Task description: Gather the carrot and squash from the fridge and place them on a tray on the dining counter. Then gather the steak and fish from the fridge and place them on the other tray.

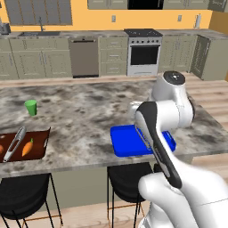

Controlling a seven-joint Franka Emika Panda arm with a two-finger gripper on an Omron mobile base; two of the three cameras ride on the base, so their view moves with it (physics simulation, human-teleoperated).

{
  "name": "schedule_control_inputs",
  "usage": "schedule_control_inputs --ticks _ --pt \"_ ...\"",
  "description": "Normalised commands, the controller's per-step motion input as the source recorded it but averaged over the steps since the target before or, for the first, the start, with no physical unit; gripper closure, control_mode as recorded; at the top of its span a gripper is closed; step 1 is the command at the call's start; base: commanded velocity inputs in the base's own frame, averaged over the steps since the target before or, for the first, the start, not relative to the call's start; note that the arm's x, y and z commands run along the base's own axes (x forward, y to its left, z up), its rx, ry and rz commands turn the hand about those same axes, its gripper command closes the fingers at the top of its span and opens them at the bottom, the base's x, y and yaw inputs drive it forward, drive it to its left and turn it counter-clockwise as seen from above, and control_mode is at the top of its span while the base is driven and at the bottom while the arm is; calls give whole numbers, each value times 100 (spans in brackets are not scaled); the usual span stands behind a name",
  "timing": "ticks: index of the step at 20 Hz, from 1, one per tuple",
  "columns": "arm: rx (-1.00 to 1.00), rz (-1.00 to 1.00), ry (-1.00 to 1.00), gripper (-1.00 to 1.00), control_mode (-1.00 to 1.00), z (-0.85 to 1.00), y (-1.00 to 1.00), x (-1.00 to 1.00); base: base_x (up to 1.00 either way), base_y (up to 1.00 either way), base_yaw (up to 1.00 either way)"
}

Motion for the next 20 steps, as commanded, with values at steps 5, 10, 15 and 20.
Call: schedule_control_inputs --ticks 5,10,15,20 --pt "2 0 0 100 -100 -52 -1 27 0 0 0" --pt "0 0 0 100 -100 -55 0 28 0 0 0" --pt "0 0 1 100 -100 -48 0 30 0 0 0" --pt "0 0 4 100 -100 -41 0 30 0 0 0"
